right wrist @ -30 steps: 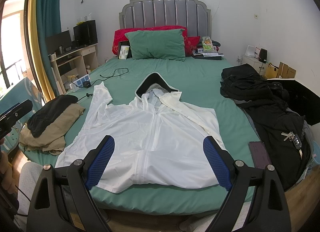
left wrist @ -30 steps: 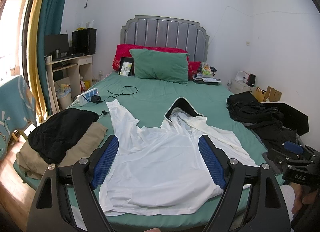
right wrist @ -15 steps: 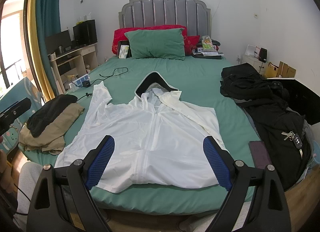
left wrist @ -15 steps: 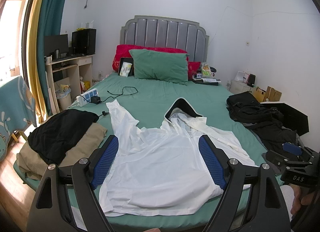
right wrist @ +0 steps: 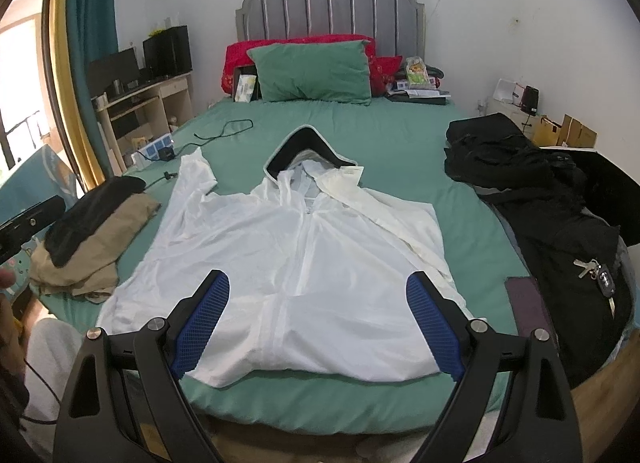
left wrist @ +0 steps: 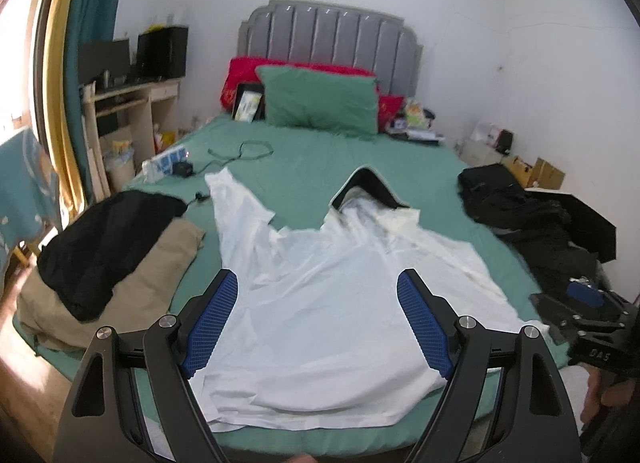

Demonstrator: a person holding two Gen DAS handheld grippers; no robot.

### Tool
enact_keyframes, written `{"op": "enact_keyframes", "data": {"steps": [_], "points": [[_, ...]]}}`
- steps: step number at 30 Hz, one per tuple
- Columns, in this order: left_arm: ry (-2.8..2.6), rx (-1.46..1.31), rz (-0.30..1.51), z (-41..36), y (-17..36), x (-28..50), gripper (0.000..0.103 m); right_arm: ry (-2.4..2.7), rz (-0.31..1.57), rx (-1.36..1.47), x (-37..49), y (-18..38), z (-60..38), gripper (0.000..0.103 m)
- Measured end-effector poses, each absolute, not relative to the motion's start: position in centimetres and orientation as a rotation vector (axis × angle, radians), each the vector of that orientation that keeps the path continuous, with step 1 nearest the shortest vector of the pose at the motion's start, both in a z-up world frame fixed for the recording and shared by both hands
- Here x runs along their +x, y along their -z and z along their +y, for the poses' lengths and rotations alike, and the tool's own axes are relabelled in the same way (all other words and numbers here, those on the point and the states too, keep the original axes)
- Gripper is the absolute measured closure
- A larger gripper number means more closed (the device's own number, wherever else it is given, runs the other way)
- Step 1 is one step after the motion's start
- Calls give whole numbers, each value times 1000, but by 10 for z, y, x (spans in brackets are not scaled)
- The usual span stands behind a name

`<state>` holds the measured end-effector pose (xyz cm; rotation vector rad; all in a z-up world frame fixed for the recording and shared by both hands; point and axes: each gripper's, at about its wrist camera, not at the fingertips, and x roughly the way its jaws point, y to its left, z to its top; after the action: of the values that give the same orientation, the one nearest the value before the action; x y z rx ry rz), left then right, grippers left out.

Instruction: Fold large clothes

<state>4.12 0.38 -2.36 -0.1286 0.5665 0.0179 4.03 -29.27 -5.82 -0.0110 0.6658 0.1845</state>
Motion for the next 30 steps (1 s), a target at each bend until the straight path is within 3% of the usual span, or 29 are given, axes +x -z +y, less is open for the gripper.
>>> {"op": "enact_keyframes", "data": {"steps": [12, 13, 15, 17, 30], "points": [[-33, -95, 722, 36, 103, 149, 18, -199, 753, -103, 170, 104, -303, 15], [-24, -94, 743, 40, 112, 165, 18, -204, 758, -120, 185, 108, -301, 17], [-33, -88, 770, 47, 127, 191, 18, -215, 776, -157, 216, 118, -294, 36], [-32, -86, 796, 53, 139, 214, 18, -236, 803, -181, 249, 130, -287, 42], [-116, -152, 824, 103, 188, 306, 18, -320, 881, -380, 418, 196, -198, 46]]}}
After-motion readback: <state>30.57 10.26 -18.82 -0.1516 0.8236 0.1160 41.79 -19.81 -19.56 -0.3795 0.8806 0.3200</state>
